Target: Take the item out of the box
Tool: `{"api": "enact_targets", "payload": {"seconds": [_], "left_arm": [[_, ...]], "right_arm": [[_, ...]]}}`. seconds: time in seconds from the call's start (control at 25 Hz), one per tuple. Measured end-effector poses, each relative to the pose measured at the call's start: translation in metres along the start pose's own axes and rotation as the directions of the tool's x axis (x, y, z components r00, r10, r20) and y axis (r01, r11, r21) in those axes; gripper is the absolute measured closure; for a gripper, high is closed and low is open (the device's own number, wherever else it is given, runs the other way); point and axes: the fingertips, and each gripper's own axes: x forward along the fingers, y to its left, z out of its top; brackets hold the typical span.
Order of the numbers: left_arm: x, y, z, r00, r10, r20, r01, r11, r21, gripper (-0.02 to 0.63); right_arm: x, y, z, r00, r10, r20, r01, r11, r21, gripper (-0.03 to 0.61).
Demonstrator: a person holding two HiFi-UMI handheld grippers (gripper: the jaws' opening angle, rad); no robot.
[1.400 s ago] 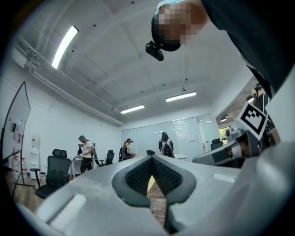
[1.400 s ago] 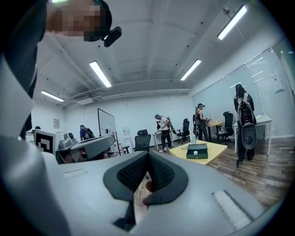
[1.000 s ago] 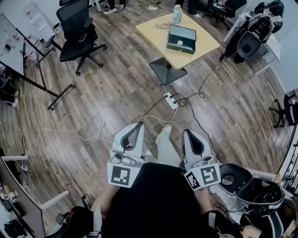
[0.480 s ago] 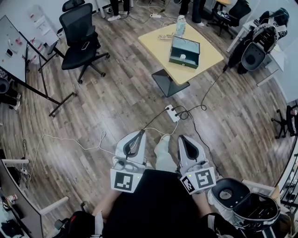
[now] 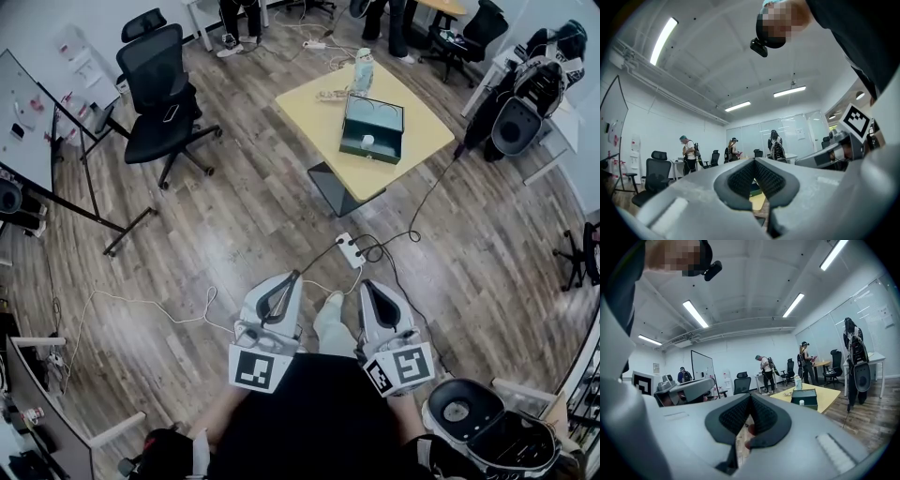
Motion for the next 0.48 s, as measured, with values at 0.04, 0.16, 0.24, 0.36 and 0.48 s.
{"api": "enact_targets", "payload": {"seconds": [0.04,0.16,0.24,0.36,0.48], "left_arm": [[0.007,0.002,0.0,1.0,0.0,-0.004,0.0,1.0,-0.005,0.614],[0.025,0.004,0.001,1.0,-0.001,-0.011,0.001,1.0,0.002,0.614],[0.038,0.005,-0.002,1.0,0.002,-0.025,-0.002,1.0,-0.005,0.614],[0.06,0.006,-0.002,1.0,-0.006,-0.027,0.005,1.0,-0.009,0.614],[0.086,0.008,0.001,1.0,-0.019,-0.01,0.019,1.0,-0.002,0.614]], "right_arm": [[0.004,-0.005,0.002,1.0,0.001,-0.001,-0.001,1.0,0.002,0.575],[0.015,-0.018,0.008,1.0,0.01,-0.006,-0.01,1.0,0.002,0.575],[0.021,-0.027,0.012,1.0,0.012,-0.007,-0.012,1.0,0.005,0.575],[0.033,-0.045,0.018,1.0,0.014,-0.005,-0.014,1.0,0.011,0.575],[0.049,-0.065,0.024,1.0,0.021,-0.002,-0.021,1.0,0.009,0.575]]}}
